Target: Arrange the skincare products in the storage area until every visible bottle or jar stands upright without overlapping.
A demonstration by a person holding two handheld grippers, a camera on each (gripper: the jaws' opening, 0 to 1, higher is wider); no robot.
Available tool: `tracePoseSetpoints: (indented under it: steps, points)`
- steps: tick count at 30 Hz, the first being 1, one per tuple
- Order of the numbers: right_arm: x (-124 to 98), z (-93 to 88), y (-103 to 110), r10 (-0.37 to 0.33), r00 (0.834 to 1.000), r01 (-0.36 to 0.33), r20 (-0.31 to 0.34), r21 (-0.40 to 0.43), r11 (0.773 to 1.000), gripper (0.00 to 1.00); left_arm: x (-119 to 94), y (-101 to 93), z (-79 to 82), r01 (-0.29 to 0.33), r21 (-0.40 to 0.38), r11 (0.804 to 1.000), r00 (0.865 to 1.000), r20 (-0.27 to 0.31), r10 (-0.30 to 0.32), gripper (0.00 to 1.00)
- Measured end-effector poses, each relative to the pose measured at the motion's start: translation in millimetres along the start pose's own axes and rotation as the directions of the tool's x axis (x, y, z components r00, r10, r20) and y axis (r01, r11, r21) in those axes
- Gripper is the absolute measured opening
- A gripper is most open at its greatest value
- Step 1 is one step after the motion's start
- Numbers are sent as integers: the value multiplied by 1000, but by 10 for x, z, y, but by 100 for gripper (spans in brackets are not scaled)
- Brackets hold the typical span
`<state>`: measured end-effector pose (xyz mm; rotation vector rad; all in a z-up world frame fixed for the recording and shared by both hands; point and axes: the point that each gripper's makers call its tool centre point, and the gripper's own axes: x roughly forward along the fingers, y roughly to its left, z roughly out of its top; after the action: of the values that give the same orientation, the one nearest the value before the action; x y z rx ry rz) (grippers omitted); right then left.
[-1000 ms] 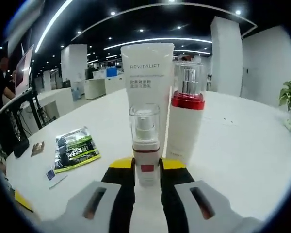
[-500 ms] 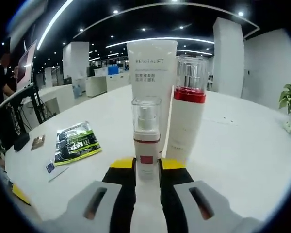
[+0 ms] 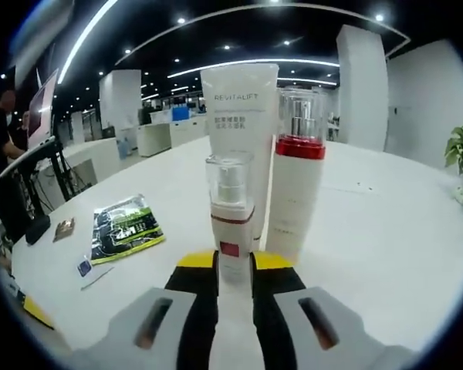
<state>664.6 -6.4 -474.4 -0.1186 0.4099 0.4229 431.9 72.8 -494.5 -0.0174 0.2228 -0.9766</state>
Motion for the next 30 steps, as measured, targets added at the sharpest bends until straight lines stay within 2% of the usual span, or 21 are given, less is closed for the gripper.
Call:
tracePoseSetpoints:
  steps: [10, 15, 19, 26, 30]
  points:
    - [-49, 62, 15, 15, 1000, -15, 14, 0, 1000, 18, 2, 10, 1, -3, 0, 1000, 1000, 2, 3, 57]
    - [-320, 195, 92, 64, 996, -66, 59, 46, 997, 25, 3, 10, 7, -4, 1, 1000, 1000, 6, 4, 57]
    - [-526, 215, 171, 124, 990, -129, 67, 77, 989, 25, 2, 8, 10, -4, -4, 1000, 1000, 8, 4, 57]
    - [-811, 185, 149, 161, 985, -164, 55, 59, 985, 27, 0, 26, 17, -11, -15, 1000, 1000, 13, 11, 57]
    - [-993, 186, 113, 163, 984, -170, 74, 98, 981, 26, -10, 55, 47, -24, -34, 999, 999, 28, 25, 57]
